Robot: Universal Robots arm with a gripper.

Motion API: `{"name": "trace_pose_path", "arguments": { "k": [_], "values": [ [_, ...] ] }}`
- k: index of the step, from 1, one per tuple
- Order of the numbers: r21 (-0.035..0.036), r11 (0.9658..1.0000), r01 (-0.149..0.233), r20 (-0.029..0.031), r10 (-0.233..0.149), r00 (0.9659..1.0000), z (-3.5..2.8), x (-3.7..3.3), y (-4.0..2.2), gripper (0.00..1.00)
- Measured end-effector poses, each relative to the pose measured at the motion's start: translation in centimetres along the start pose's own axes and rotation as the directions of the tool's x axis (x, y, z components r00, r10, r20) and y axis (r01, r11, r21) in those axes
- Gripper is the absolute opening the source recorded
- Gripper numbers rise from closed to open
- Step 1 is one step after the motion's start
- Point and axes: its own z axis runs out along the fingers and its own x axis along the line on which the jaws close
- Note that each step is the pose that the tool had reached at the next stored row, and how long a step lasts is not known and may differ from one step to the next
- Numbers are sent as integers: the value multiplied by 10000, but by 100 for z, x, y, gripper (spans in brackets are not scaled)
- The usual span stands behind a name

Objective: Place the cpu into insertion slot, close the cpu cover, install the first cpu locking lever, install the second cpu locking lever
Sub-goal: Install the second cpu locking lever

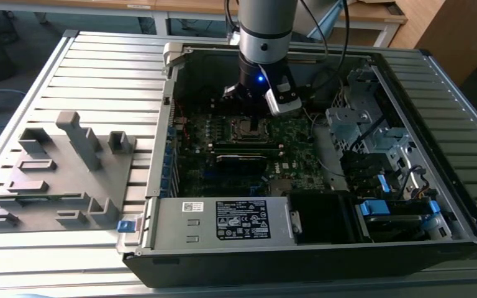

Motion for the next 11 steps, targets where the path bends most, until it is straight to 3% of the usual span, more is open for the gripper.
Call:
{"name": "trace_pose_path", "arguments": {
  "k": [11],
  "values": [
    [0, 10000, -1, 0, 1, 10000, 0, -6, -43, 11]
  ]
}}
